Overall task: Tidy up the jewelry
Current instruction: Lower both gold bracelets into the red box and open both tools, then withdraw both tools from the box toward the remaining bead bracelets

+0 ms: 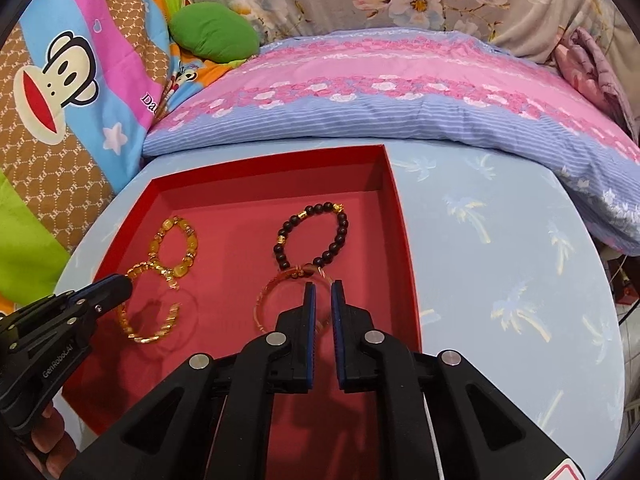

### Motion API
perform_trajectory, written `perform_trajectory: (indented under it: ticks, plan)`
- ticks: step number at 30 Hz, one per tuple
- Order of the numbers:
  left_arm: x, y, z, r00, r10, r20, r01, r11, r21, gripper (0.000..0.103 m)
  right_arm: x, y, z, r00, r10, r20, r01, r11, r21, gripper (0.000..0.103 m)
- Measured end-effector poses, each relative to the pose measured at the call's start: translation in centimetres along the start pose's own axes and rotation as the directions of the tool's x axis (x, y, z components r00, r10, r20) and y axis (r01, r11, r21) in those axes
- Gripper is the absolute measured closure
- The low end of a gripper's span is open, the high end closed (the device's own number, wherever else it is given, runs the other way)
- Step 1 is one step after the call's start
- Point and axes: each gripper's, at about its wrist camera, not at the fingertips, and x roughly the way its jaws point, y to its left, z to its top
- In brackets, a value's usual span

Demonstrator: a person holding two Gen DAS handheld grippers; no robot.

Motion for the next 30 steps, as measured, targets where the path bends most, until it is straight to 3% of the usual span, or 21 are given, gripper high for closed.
perform_trajectory:
  ticks: [1,5,7,20,30]
  plan:
    - [-0.2,0.0,0.0,1.000,0.009,0.012,-0.009,1.000,-0.003,0.096,-0.2,-0.1,0.0,1.000,-0.001,0.005,0.001,1.000,0.005,0.092]
    - [-0.8,0.4,0.0,0.999,0.029,0.035,-0.028,0.999,-0.022,0.078,-1.3,-0.4,-0.3,0.999,-0.004,0.036,0.003,1.000,0.014,0.083]
    - [-1.2,0.6,-0.1,0.999,0.026,0.039,-0.025,0.999,-0.029,0.076,-2.2,-0.5,-0.5,0.999,0.004,0.053,-0.004,1.000,0.014,0.083]
    - [-6.0,-0.6,-2.7,0.998,-0.012,0.068,0.014,1.000,-0.023,0.074,-7.3,0.1,-4.0,0.994,0.072,0.081,-0.076,0.996,0.044,0.082]
    - [-9.4,-2.0,-6.7,0.997,-0.060,0.051,0.060,0.998,-0.015,0.074,-10.9,-0.3,-8.6,0.994,0.092,0.060,-0.096,0.993,0.065,0.081]
